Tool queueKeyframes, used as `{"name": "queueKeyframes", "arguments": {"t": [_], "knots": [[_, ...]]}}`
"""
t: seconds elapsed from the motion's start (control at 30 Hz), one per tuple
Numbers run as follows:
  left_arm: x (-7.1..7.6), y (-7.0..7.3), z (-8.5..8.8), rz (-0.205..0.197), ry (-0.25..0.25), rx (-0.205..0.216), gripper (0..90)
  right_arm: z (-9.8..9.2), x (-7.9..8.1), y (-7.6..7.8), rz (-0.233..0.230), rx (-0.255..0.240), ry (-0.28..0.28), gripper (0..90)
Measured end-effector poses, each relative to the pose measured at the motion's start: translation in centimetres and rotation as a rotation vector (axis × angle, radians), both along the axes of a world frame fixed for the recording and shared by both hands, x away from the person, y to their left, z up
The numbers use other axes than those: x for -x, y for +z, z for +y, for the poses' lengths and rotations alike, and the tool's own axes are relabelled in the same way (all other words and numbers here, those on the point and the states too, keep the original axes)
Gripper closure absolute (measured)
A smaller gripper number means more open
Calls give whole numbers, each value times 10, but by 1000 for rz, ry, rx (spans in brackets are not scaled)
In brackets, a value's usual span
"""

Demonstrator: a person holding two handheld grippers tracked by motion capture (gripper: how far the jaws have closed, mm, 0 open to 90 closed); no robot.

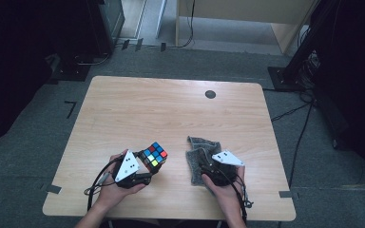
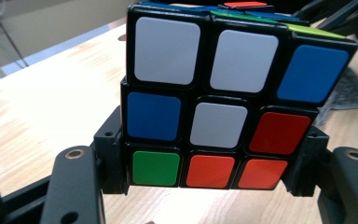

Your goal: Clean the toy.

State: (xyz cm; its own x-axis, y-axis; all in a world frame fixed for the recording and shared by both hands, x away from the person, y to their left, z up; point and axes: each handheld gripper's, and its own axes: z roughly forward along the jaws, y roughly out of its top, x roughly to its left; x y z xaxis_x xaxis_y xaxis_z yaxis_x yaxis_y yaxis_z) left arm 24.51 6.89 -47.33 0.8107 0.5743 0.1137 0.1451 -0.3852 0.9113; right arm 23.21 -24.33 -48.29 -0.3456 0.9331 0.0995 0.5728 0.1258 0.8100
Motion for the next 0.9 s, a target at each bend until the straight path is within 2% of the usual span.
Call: {"name": "queueKeyframes", "arguments": {"t": [0.1,0.2,0.27,0.37,0.43,0.47,0.5,0.53,0.57,0.6,0.7,0.77,0.9], "knots": [[-1,0,0,8,-7,14,332,-3,-3,-8,17,20,-19,483],[-2,-1,0,7,-14,27,332,0,-5,-16,33,81,-18,531],[-2,0,0,4,1,38,331,2,-6,-23,53,106,-17,571],[-3,4,3,40,25,48,331,3,-7,-32,55,129,-18,620],[-3,5,6,50,60,53,331,2,-6,-33,46,134,-20,674],[-3,6,9,67,67,68,331,2,-6,-32,50,129,-23,720],[-4,6,11,82,64,85,331,0,-6,-31,58,113,-30,772],[-4,6,11,82,64,85,331,0,-6,-31,58,113,-30,772],[-3,7,13,89,55,99,331,-3,-5,-28,65,85,-35,810],[-2,8,13,91,44,102,331,-3,-4,-26,65,75,-34,816],[0,9,10,86,36,100,331,-4,-1,-17,40,2,-25,821],[0,8,8,89,32,93,331,-4,3,-7,8,-48,-12,822],[2,5,3,77,21,49,331,-1,13,18,-72,-138,20,821]]}}
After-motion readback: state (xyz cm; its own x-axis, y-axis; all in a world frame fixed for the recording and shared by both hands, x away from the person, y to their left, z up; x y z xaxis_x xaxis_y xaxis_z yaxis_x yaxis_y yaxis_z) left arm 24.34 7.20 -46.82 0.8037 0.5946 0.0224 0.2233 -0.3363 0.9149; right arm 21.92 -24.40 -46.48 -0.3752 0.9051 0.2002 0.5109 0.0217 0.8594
